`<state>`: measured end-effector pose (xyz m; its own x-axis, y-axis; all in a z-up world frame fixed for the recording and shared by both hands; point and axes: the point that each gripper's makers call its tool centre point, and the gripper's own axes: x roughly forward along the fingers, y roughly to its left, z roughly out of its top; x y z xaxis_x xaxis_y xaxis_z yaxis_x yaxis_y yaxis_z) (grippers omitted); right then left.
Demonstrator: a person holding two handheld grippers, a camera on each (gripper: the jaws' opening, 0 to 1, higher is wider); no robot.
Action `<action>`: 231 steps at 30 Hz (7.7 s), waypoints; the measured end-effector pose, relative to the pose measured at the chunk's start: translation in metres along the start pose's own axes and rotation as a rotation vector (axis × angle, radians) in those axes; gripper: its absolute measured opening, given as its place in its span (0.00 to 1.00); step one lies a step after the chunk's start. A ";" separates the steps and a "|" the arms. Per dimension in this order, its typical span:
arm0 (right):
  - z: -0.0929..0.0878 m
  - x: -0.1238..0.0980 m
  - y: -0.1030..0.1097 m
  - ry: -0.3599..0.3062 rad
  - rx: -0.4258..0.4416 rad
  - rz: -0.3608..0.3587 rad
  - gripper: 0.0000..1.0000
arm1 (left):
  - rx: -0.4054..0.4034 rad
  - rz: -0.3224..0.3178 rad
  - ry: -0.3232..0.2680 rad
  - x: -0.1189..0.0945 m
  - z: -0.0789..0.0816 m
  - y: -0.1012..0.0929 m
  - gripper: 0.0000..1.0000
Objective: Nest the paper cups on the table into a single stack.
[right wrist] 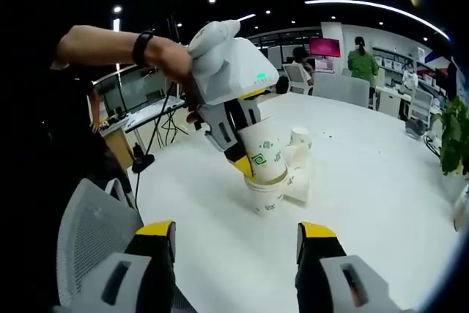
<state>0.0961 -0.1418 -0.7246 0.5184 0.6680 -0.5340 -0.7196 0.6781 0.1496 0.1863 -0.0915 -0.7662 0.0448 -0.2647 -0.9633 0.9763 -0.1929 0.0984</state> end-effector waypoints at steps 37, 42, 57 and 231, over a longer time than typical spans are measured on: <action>0.001 0.004 -0.002 -0.002 0.009 0.007 0.66 | 0.007 -0.035 -0.002 -0.011 0.000 0.000 0.12; 0.002 0.007 0.001 0.003 0.003 0.017 0.66 | -0.015 -0.027 -0.031 -0.018 -0.004 0.000 0.17; 0.007 0.015 0.000 -0.003 0.006 0.025 0.66 | -0.118 0.066 -0.143 -0.045 -0.028 -0.002 0.29; 0.071 0.093 0.077 -0.064 0.049 0.158 0.58 | -0.745 0.349 -0.649 -0.136 -0.066 -0.009 0.36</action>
<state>0.1217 -0.0051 -0.7036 0.4302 0.7846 -0.4465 -0.7719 0.5762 0.2686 0.1855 0.0085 -0.6526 0.4423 -0.6923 -0.5702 0.8243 0.5643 -0.0458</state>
